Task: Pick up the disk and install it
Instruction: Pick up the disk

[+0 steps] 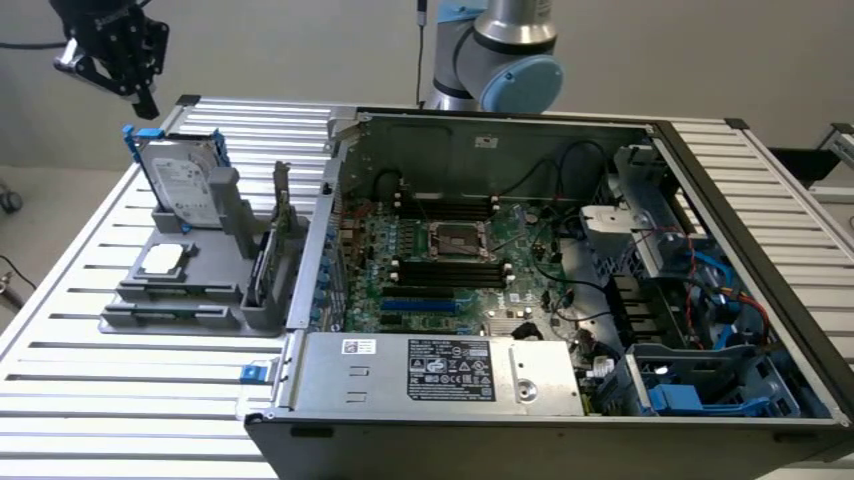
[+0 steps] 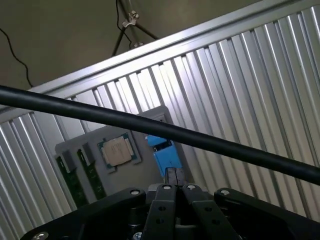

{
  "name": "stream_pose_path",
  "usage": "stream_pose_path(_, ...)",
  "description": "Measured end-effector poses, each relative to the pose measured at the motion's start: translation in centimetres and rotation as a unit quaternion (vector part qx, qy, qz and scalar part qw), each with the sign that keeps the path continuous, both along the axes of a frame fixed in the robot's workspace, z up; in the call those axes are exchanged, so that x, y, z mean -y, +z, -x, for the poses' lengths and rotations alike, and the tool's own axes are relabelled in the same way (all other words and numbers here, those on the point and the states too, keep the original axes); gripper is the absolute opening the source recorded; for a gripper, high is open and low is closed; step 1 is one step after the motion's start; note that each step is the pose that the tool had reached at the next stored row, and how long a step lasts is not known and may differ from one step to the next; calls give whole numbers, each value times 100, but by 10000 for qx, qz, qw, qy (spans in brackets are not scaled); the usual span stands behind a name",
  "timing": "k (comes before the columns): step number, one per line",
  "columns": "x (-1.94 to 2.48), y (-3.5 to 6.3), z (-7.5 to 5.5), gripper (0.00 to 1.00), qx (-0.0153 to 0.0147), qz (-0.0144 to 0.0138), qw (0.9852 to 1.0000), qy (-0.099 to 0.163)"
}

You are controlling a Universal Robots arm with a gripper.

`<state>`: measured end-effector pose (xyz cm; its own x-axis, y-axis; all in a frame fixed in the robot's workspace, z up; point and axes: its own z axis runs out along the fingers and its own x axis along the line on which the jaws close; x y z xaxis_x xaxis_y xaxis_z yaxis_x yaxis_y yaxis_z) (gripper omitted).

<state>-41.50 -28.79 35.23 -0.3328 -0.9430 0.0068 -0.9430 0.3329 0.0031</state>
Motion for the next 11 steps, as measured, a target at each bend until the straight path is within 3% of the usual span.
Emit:
stream_pose_path(6, -25, -10, 12, 11, 1, 7, 9993, 377)
stream_pose_path(11, -52, -12, 19, 11, 0, 16, 9976, 699)
